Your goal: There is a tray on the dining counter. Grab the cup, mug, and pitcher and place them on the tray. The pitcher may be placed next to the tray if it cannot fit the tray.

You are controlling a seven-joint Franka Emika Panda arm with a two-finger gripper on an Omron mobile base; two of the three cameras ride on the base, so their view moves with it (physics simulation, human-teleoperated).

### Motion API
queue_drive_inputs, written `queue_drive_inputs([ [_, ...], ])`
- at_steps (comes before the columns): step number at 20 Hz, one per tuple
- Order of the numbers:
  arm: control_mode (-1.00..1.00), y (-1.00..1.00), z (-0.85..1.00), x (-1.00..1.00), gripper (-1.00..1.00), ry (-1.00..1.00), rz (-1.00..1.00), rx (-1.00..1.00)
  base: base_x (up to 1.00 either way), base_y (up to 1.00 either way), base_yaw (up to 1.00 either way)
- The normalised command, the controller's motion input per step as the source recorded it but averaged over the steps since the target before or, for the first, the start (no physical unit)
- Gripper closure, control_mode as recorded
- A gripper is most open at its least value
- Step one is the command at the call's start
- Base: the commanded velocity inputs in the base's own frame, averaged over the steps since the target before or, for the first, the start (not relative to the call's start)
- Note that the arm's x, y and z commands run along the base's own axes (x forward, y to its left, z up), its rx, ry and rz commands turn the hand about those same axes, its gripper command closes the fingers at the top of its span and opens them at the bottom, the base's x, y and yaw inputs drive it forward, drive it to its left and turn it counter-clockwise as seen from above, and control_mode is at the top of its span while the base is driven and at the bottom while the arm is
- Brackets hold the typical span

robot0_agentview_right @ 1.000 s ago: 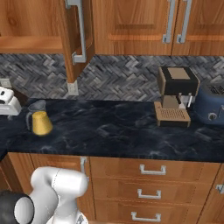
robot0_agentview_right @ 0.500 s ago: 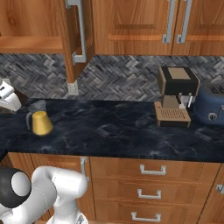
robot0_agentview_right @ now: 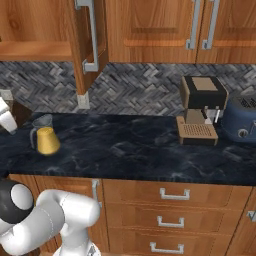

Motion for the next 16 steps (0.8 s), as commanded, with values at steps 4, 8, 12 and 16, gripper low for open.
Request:
queue_drive_inputs([
  [4,-1.00,0.11,-0.22,0.20,-1.00,0.00,-0.20,-0.03,0.00,0.00,0.00],
  [8,-1.00,0.12,-0.31,0.25,-1.00,0.00,-0.16,-0.03,0.00,0.00,0.00],
  [12,-1.00,0.16,-0.32,0.12,-1.00,0.00,-0.15,-0.04,0.00,0.00,0.00],
  [16,-1.00,0.26,-0.23,0.20,-1.00,0.00,-0.12,-0.05,0.00,0.00,0.00],
])
